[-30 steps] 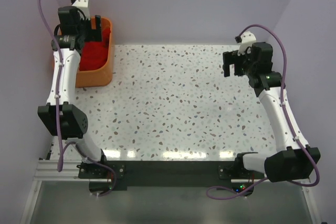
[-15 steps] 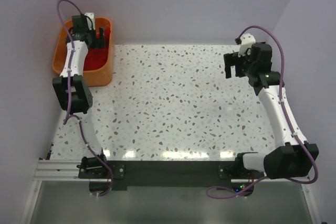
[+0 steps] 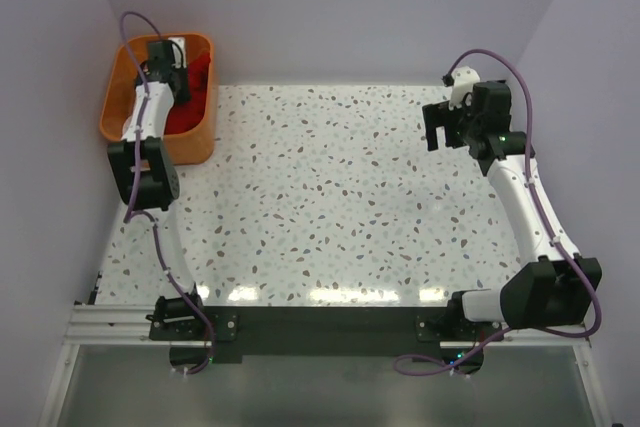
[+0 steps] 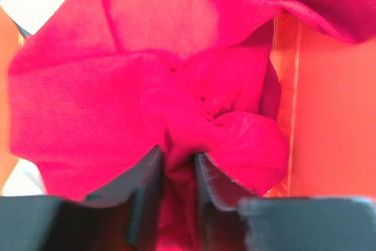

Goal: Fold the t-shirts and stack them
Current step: Grab the tshirt from the pile

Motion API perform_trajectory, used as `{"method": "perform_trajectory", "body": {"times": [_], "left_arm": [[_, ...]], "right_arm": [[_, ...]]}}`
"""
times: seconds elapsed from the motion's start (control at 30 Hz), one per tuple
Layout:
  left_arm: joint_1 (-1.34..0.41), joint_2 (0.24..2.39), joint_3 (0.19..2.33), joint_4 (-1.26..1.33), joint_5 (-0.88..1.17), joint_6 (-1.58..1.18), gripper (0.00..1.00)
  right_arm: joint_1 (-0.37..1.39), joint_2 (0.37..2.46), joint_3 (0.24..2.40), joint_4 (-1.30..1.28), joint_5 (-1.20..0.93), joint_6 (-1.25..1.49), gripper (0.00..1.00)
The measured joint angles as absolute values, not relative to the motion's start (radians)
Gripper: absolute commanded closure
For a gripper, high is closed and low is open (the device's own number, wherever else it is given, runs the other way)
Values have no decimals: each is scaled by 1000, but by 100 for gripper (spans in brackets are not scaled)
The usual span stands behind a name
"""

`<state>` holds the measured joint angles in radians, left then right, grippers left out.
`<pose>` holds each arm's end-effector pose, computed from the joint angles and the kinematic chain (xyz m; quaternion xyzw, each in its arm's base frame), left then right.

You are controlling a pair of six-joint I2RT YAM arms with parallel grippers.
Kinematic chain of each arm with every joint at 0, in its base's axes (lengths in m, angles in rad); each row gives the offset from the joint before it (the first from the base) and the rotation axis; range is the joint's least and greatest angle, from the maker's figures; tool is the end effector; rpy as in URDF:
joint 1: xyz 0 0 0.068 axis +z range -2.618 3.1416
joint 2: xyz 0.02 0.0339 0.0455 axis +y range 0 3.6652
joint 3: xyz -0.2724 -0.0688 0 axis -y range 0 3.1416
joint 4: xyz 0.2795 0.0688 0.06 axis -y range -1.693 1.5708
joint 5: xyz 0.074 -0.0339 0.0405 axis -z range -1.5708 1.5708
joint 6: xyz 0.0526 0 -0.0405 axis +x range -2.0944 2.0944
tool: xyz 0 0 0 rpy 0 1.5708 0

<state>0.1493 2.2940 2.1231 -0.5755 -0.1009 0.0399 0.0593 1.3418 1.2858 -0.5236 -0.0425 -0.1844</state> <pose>0.5714 0.0913 0.2435 -0.0702 0.9126 0.0838 0.3940 0.3457 0.0228 0.3537 -0.1169 0.8717 -0.0111 0.4757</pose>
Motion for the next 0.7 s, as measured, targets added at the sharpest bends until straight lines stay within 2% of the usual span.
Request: {"method": "perform_trajectory", "body": {"times": [0.07, 0.1, 0.2, 0.4, 0.7], "left_arm": [[149, 2286, 2123, -567, -101, 42, 79], [150, 2277, 2123, -562, -101, 42, 88], [150, 2230, 2123, -546, -101, 45, 100], [158, 2050, 2138, -463, -105, 45, 100], [189, 1813, 2157, -129, 12, -13, 100]], "right_arm": [[59, 1342, 1286, -524, -43, -184, 1], [59, 1342, 1286, -524, -43, -184, 1], [59, 1342, 1286, -524, -44, -184, 1], [59, 1340, 1285, -524, -54, -184, 1], [58, 1311, 1285, -523, -72, -176, 1]]}}
